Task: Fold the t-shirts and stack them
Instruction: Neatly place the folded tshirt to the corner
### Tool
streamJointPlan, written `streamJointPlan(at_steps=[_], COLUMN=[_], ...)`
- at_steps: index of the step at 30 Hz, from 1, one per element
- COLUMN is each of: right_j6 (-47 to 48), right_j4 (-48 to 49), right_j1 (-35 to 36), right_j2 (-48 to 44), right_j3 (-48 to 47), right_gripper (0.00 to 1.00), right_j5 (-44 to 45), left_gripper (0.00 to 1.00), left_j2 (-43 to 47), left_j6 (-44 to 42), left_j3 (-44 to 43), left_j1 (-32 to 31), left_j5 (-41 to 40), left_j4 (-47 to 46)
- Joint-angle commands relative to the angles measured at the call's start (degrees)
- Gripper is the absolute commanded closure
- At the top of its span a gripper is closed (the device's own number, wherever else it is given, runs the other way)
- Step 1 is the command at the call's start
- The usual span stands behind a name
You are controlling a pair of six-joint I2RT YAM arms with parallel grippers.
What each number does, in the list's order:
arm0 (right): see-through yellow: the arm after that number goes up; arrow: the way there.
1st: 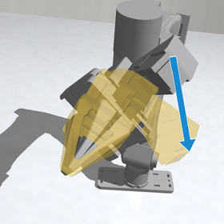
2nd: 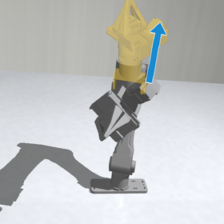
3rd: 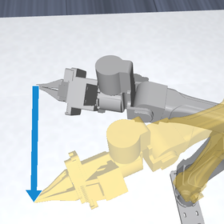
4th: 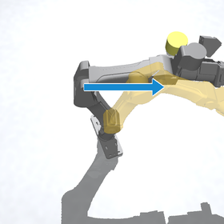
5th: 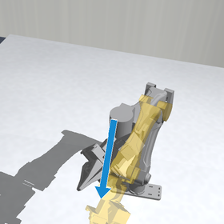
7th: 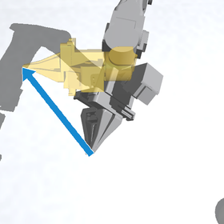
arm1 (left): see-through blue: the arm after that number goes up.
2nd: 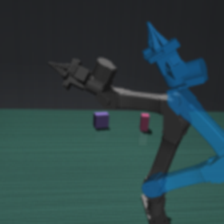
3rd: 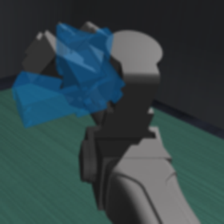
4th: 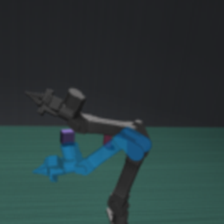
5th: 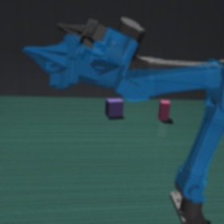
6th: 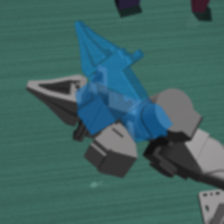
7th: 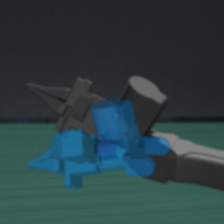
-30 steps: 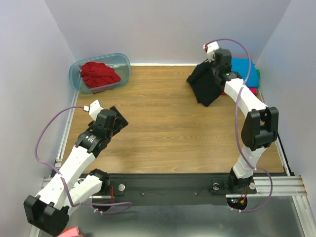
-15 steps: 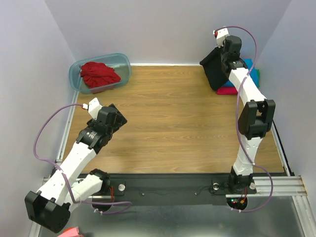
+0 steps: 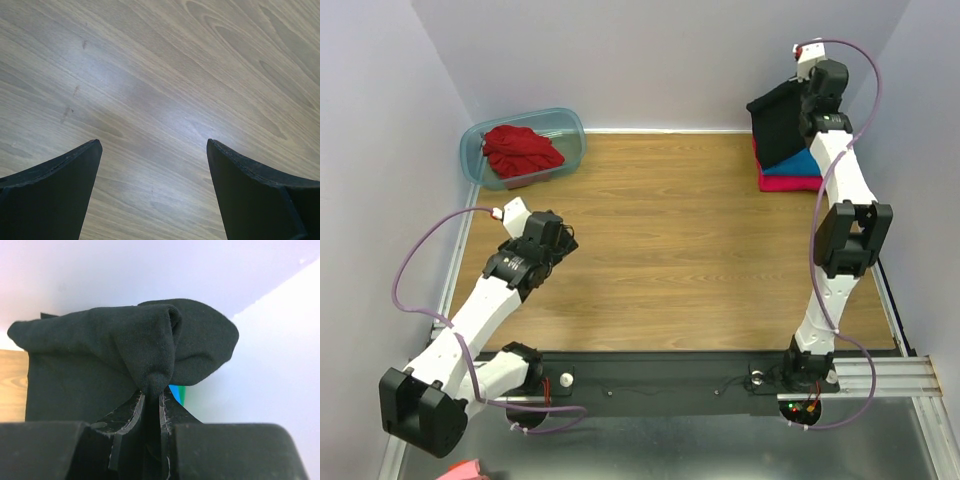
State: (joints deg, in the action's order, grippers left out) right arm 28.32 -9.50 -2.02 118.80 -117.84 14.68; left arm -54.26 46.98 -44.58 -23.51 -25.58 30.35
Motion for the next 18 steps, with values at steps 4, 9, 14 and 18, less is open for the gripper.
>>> streamJointPlan(at_steps=[4,9,14,18], right_j6=[-2.04,-2.82,-3.27,-4.23], right_j4=[2.03,2.11,2.03,3.51], right_j1=[-3.69,-5.88,-7.29,-7.73], right_j2=[0.46,5.46,12.67,17.32], right_j3=[-3.79,-7.13,-11.44,-16.88], right_gripper=[1.0,1.0,0.99,0.9], right_j5=[-4.4,-2.56,0.26,4.12], left_gripper=[0.02,0.02,0.02,0.02], left_j2=[-0.41,-0.5,-1.11,-1.64], left_j6=[-1.01,-0.93,-1.19,-1.45], left_j3=[-3.32,-3.32,-3.5,-3.94], left_j1=[1.36,1.97,2.68,3.12], left_j5=[-2.72,-3.07,-2.54,-2.02], left_j4=[-0.73,-1.26,-1.43,-1.34])
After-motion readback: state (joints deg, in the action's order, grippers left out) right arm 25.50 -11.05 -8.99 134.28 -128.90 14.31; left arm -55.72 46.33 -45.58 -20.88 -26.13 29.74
